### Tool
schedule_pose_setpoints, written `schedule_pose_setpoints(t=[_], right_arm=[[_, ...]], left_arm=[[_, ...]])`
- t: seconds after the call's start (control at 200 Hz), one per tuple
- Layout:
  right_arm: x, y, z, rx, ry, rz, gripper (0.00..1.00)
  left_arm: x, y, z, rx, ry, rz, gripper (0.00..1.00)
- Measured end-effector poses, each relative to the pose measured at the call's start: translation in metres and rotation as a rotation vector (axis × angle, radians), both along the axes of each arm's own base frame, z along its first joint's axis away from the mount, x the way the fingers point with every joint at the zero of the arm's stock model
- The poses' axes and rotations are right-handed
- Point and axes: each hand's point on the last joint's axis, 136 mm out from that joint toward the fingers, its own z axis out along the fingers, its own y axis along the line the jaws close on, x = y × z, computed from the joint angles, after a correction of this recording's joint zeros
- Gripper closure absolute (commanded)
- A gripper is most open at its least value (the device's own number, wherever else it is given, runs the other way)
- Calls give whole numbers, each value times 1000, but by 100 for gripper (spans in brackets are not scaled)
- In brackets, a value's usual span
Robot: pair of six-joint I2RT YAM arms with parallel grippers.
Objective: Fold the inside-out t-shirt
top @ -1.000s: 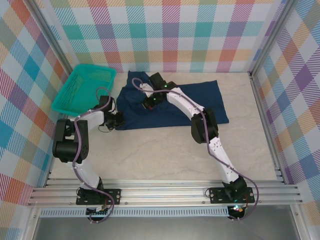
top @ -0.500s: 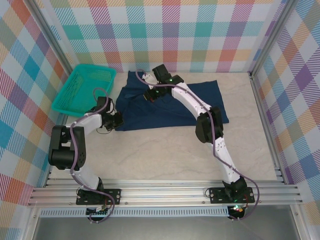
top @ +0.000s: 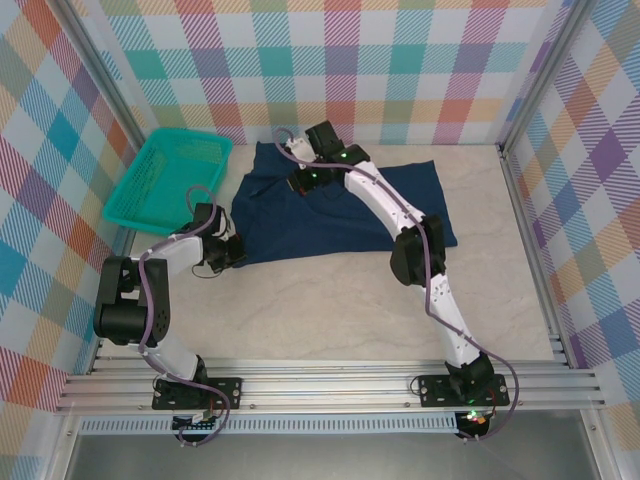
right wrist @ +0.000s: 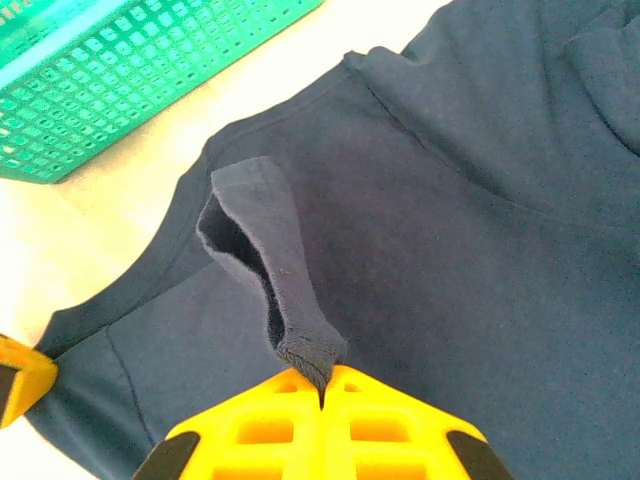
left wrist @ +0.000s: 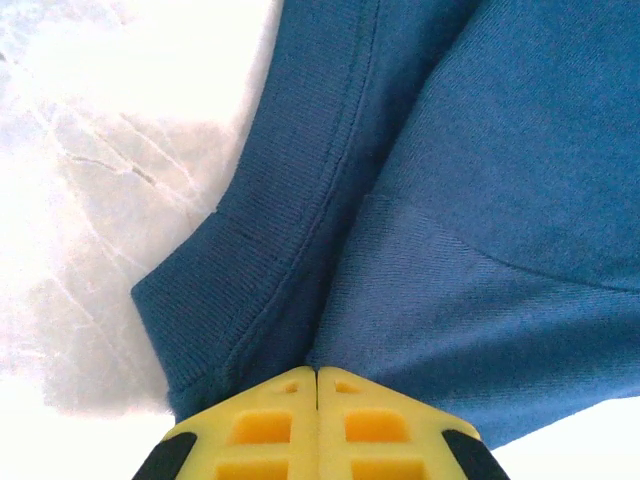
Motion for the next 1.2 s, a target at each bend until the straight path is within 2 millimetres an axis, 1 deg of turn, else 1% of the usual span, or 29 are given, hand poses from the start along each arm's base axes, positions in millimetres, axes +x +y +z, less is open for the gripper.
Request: schedule_pose_setpoints(t=[0.075,0.16,0.23,0.275,0.33,0.375,0.41,0.49,0.55,0.595,0.65,0.735,0.77,0.835,0.9,0.915,0.94,0.995,1.01,1.03,1.07,1.08,1.12,1.145,1.2], right_arm=[[6,1,-14,-12,10,-19,100],[14,-2,-35,-36,26,-49,96],[21,-8,-56,-61,56,-94,93],[25,-15,-65,-73,78,-127,88],[30,-26,-75,-84,105,-168,83],[35,-36,-77,-89,120,-201,79],[38,-44,-79,-96,128,-222,76],[45,-58,-76,-108,122,-249,69],[47,-72,-74,-127,126,-274,66],[42,-84,-73,-151,139,-284,64],[29,-98,-71,-182,160,-290,62],[0,-117,-63,-216,189,-291,61],[-15,-129,-59,-226,203,-299,60],[-40,-146,-51,-224,230,-303,59],[-61,-170,-45,-204,266,-334,58],[-65,-180,-44,-199,279,-355,58],[-68,-191,-44,-188,294,-375,58],[-72,-224,-45,-159,336,-453,58],[-71,-237,-47,-151,353,-489,58],[-71,-249,-50,-141,368,-518,58],[-68,-278,-58,-122,401,-599,58],[-68,-282,-59,-120,407,-610,58],[-66,-312,-69,-103,442,-695,58],[-66,-327,-75,-98,462,-739,59],[-68,-352,-86,-89,506,-819,59]], left_arm=[[0,1,0,7,-2,3,100],[-2,3,-3,14,4,7,100],[-5,4,-6,18,13,13,100],[-6,5,-7,21,18,17,98],[-8,5,-9,20,24,23,94],[-8,5,-10,22,26,26,90],[-9,6,-10,22,27,29,85],[-9,8,-10,32,26,44,74],[-10,11,-6,45,13,52,66],[-9,13,0,52,-5,66,62],[-8,16,11,62,-39,77,58],[-5,19,34,66,-107,95,54],[-4,19,43,66,-136,97,54],[-3,15,57,55,-177,87,53],[0,7,64,33,-200,64,53],[1,4,64,27,-203,57,52],[3,-2,65,19,-207,42,52],[9,-16,63,0,-203,7,52],[11,-20,62,-6,-203,-3,52],[14,-25,60,-12,-199,-13,52],[21,-32,56,-25,-190,-27,52],[22,-35,54,-29,-186,-30,53],[28,-41,47,-39,-173,-40,53],[30,-43,42,-43,-160,-42,53],[34,-44,31,-44,-136,-41,53]])
